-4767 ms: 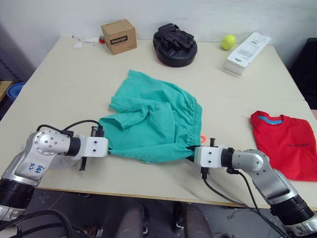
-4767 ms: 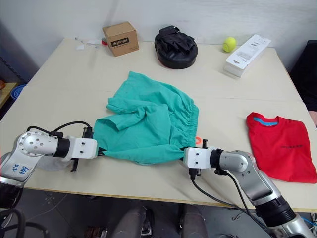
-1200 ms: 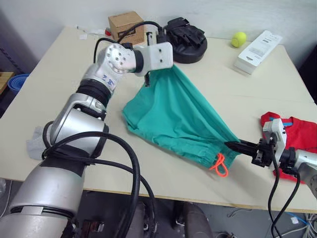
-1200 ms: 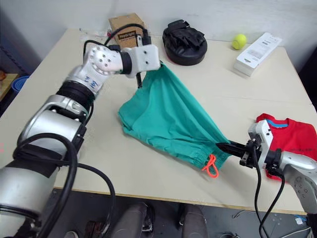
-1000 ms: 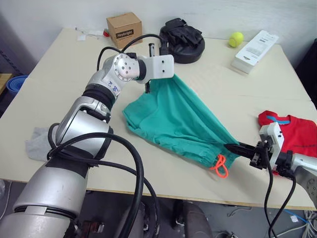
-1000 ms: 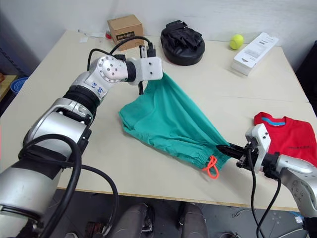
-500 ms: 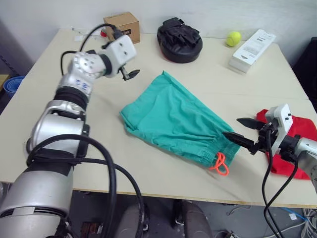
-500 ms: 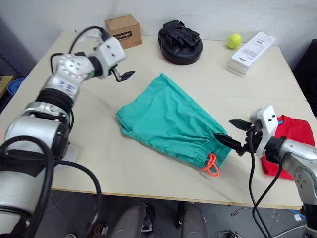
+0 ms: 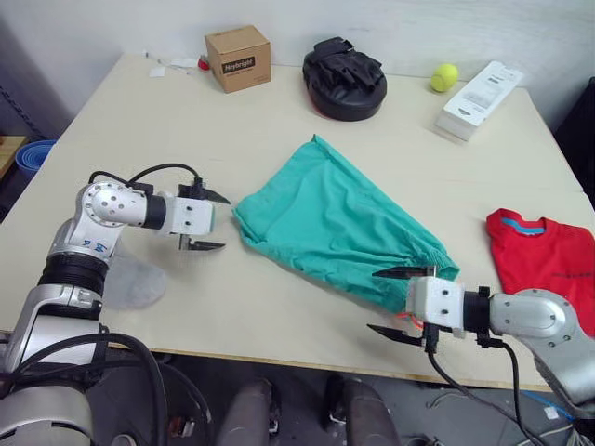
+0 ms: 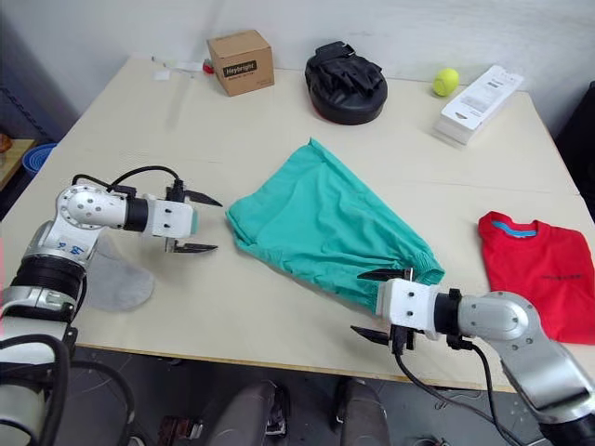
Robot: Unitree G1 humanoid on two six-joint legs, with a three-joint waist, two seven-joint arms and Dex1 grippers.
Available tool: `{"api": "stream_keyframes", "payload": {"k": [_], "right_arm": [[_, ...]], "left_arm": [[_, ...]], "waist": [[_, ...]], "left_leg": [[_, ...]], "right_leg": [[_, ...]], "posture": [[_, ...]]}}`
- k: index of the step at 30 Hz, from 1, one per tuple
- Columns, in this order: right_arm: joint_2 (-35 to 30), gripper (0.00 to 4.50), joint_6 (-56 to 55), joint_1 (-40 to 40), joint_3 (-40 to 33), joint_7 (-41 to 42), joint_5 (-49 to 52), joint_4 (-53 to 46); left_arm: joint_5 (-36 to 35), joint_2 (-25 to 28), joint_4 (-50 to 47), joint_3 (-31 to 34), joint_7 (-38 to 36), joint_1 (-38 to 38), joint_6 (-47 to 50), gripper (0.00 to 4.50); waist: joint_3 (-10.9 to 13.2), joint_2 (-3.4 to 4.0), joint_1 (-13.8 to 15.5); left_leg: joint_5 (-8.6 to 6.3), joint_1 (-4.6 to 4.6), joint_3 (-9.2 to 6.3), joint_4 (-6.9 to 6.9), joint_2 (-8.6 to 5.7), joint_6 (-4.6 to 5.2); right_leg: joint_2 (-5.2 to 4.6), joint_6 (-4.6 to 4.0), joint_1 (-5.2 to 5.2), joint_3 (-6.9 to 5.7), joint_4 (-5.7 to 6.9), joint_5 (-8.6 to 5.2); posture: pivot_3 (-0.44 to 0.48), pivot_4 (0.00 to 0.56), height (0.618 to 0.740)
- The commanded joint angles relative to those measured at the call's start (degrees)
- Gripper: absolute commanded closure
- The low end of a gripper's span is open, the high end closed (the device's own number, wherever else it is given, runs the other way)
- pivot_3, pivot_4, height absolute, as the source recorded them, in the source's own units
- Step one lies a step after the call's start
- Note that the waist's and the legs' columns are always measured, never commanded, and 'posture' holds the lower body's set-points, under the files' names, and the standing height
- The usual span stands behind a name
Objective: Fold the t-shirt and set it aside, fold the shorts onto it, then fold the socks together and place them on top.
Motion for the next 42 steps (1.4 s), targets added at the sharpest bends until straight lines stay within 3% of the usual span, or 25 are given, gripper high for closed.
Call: {"api": "stream_keyframes", "payload": {"k": [1, 5, 10, 19, 22, 35, 38, 42], "right_arm": [[1.46, 0.00, -4.79, -1.22, 0.88, -2.22, -5.31, 2.52], [2.59, 0.00, -3.72, -2.05, 1.16, -3.74, -8.24, 5.00], [3.23, 0.00, -3.37, -2.13, 1.23, -4.43, -9.81, 7.36], [3.15, 0.00, -4.15, -2.40, 0.69, -4.45, -10.48, 8.83], [3.57, 0.00, -3.28, -2.51, 0.67, -4.87, -10.39, 8.39], [3.47, 0.00, -2.69, -2.50, 0.72, -5.18, -10.98, 7.81], [3.52, 0.00, -3.13, -2.58, 1.13, -5.27, -11.47, 8.14], [3.93, 0.18, -3.30, -3.40, 1.49, -5.17, -11.60, 8.79]], "left_arm": [[0.00, -1.20, -4.89, 1.06, 4.33, 0.56, 0.68, 0.01], [0.46, -2.10, -5.88, 0.39, 6.12, 1.05, 1.50, 0.01], [1.36, -1.76, -5.30, -2.77, 2.21, 1.13, 3.37, 0.01], [-9.20, 1.59, -12.34, -0.31, -11.51, 3.05, 14.70, 0.01], [-7.27, 2.31, -12.84, -1.06, -11.16, 4.05, 13.81, 0.01], [3.03, -3.10, -0.96, -4.93, -0.57, -0.10, 7.17, 0.01], [3.27, -4.15, 1.41, -4.43, 1.76, -0.97, 5.48, 0.64], [4.08, -4.50, 3.38, -4.85, 2.52, -1.69, 3.55, 1.89]], "waist": [[0.00, 0.00, -0.18], [0.00, 0.00, -0.74], [-0.01, 0.01, -0.84], [-0.01, 0.01, -0.90], [-0.01, 0.02, -0.79], [-0.20, 0.28, -0.60], [-0.25, 0.37, -0.58], [-0.26, 0.37, -0.62]], "left_leg": [[0.00, -0.01, 0.00, -0.01, 0.00, 0.00], [0.01, 0.01, 0.04, -0.07, 0.01, -0.01], [0.01, 0.09, 0.12, -0.08, 0.04, -0.01], [0.01, 0.11, 0.11, -0.07, 0.06, -0.01], [0.01, 0.12, 0.07, -0.04, 0.06, -0.01], [0.01, 0.23, 0.07, -0.04, 0.06, 0.00], [0.01, 0.24, 0.07, -0.03, 0.05, 0.00], [0.02, 0.24, 0.08, -0.03, 0.06, 0.00]], "right_leg": [[0.01, 0.00, -0.03, -0.01, 0.02, 0.00], [0.38, -0.02, -0.04, -0.03, 0.05, -0.02], [0.45, -0.03, -0.01, 0.00, 0.05, -0.02], [0.35, -0.04, 0.00, 0.05, 0.05, -0.02], [0.36, -0.04, 0.04, 0.04, 0.06, -0.02], [0.22, -0.04, 0.14, 0.06, 0.09, -0.02], [0.22, -0.04, 0.14, 0.06, 0.10, -0.02], [0.18, -0.04, 0.14, 0.06, 0.11, -0.02]], "posture": [[0.000, 0.150, 0.740], [0.000, 0.150, 0.740], [0.000, 0.150, 0.740], [0.000, 0.150, 0.740], [0.000, 0.150, 0.740], [0.000, 0.150, 0.740], [0.000, 0.150, 0.740], [0.000, 0.150, 0.740]]}}
